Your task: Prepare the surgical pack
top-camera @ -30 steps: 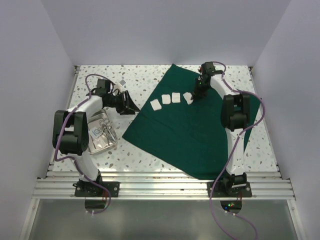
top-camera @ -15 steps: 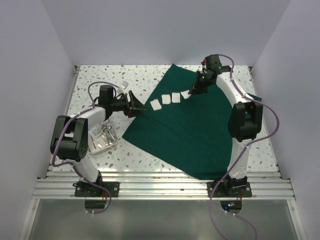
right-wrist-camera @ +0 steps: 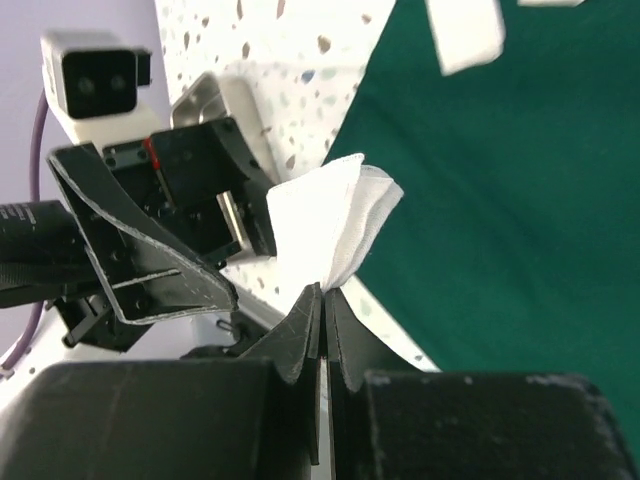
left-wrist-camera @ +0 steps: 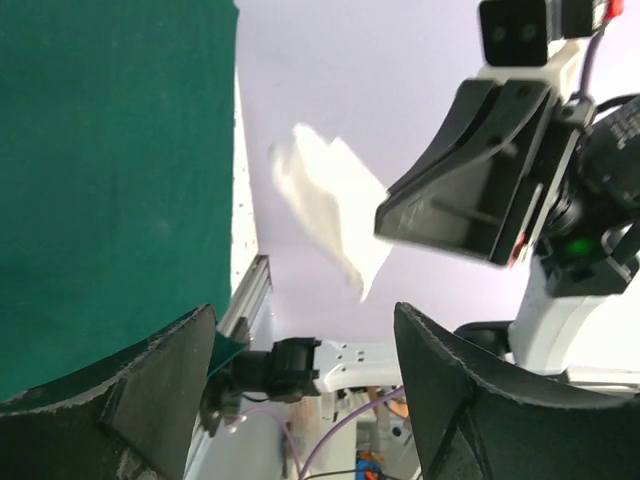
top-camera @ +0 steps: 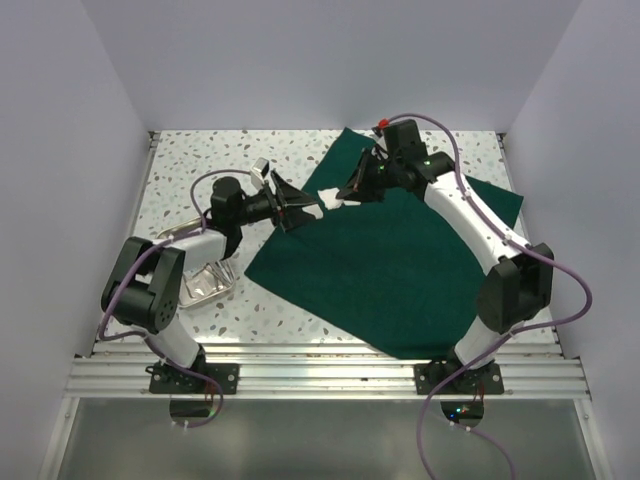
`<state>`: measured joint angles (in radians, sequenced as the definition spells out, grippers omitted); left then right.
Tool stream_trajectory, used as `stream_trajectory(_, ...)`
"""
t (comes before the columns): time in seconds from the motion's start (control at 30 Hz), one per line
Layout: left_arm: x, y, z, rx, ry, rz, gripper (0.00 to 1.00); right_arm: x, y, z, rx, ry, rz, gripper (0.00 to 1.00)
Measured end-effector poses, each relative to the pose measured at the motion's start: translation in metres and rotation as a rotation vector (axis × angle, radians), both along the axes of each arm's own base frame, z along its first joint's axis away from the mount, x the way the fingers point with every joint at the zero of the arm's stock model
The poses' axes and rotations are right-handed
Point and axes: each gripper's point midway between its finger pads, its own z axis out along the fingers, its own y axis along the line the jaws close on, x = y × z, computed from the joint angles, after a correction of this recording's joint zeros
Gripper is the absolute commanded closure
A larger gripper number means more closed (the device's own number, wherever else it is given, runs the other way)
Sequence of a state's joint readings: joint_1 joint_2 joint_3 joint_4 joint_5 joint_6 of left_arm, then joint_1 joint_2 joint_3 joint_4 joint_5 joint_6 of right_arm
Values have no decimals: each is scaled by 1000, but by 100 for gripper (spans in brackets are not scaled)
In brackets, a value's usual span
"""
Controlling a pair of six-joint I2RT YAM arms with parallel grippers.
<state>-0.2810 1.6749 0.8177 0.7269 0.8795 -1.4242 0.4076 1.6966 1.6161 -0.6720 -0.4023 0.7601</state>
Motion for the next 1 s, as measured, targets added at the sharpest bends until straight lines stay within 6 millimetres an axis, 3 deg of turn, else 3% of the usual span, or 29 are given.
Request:
stream_trajectory(0.27, -5, -4, 23, -57, 22, 57, 23, -22, 21, 0, 26, 17, 9, 100)
stream_trajectory(0.6, -12, -17, 20, -94, 109, 41, 28, -32, 34, 3, 33, 1, 23, 100)
stream_trajectory(0.77, -13, -19, 20, -103, 128, 36, 46, -34, 35, 1, 33, -1, 27, 100)
stream_trajectory(1.0, -13, -20, 13, -100, 137, 17, 86, -39, 35, -8, 15, 15, 33, 100)
